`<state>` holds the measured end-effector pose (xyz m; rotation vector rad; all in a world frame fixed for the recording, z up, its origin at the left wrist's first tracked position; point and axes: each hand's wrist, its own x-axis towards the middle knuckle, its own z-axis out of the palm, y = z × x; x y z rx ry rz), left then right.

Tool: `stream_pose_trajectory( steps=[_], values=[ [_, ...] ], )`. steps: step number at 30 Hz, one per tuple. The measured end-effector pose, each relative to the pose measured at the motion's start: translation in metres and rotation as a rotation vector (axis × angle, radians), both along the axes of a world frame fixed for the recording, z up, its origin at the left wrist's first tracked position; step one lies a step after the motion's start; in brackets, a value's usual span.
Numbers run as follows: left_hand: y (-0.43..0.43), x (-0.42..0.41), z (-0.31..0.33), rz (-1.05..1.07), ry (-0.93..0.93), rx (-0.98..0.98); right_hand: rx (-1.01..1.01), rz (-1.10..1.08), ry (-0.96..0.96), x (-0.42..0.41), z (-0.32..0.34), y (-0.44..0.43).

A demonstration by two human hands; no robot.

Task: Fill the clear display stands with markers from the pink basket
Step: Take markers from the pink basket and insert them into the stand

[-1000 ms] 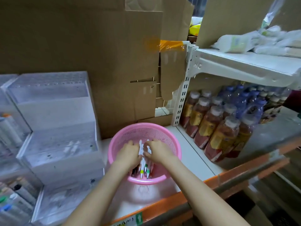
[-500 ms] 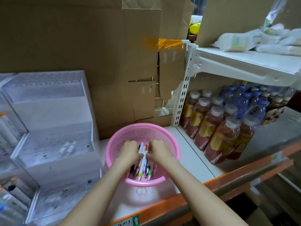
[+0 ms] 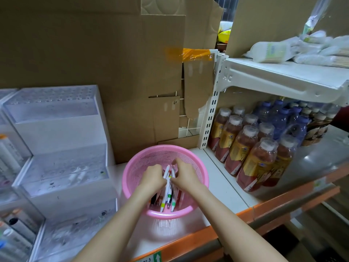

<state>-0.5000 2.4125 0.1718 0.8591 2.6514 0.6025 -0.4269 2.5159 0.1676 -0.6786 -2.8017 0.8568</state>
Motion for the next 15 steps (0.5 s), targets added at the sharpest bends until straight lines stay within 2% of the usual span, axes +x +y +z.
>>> stream_pose_trajectory(
  steps=[4, 11, 15],
  values=[
    [-0.007, 0.004, 0.005, -0.019, 0.024, 0.137, -0.090, 0.012, 0.096, 0.003, 0.009, -0.003],
    [-0.035, 0.011, 0.034, -0.112, 0.201, 0.393, -0.122, 0.041, 0.275, 0.020, 0.035, -0.016],
    [-0.053, 0.019, 0.060, -0.097, 0.356, 0.464, -0.105, 0.063, 0.390, 0.028, 0.061, -0.033]
  ],
)
